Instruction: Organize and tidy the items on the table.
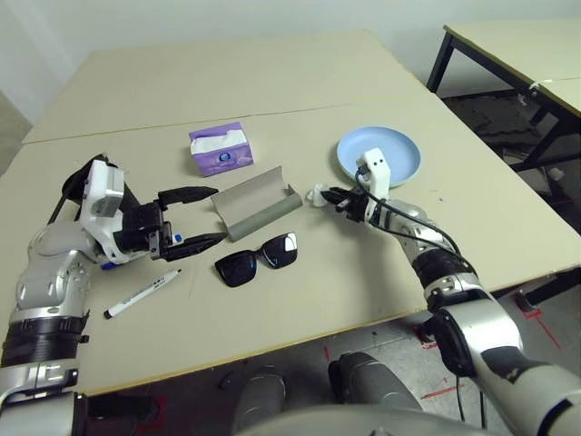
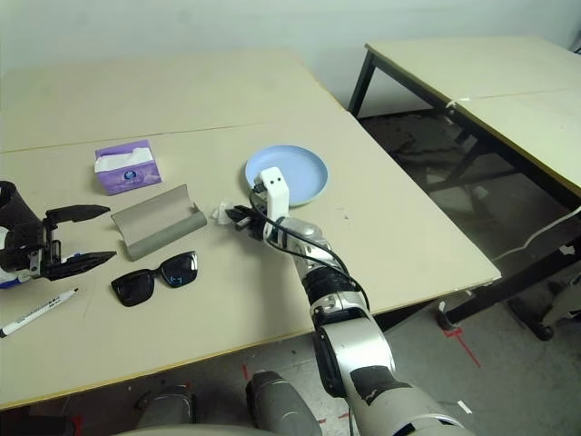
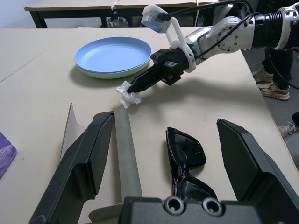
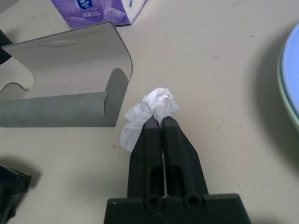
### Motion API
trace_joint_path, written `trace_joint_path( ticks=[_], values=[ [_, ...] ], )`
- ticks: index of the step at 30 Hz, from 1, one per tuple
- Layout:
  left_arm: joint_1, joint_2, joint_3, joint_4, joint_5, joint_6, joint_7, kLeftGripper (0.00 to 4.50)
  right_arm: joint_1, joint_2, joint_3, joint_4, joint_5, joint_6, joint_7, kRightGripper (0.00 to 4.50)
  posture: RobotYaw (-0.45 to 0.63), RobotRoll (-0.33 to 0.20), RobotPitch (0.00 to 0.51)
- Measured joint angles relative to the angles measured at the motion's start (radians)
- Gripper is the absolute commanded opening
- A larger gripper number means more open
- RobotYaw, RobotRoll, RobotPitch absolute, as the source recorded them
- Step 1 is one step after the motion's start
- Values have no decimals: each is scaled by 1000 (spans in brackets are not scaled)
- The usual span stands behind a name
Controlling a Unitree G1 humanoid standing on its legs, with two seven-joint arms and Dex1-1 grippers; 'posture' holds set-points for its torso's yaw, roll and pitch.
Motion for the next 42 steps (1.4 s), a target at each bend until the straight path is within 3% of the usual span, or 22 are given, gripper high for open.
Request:
trace_joint_path(
  ticks=[5, 11, 18, 23, 30, 31, 35, 42],
  values=[
    [4, -3, 0, 0, 2, -3, -1, 4500, -12, -4, -19, -49, 18, 33, 0, 28, -44, 0, 63],
    [12, -16, -5, 1, 7, -10, -2, 4500, -161, -68, -82, -141, 63, 94, -12, 28, -49, 0, 63],
    [24, -25, -7, 2, 22, -12, 0, 4500, -243, -191, -88, 101, -6, 42, -72, 28, -35, 0, 57],
    [36, -25, -6, -7, 22, -12, 8, 4500, -242, -219, -51, 260, -94, 17, -117, 1670, -30, 0, 60],
    [56, -25, -2, -22, 22, -9, 15, 4500, -242, -238, -41, 270, -143, -7, -171, 4261, -43, 0, 64],
    [56, -25, -2, -23, 22, -9, 15, 4500, -239, -248, -41, 252, -146, -4, -175, 4442, -45, 0, 64],
    [55, -19, -3, -23, 22, -6, 11, 4500, -202, -317, -41, 90, -153, 58, -173, 4442, -68, 0, 66],
    [40, -5, -5, 7, 26, -10, -18, 4500, -57, -487, -40, -595, -50, 519, -9, 4442, -112, 0, 65]
  ],
)
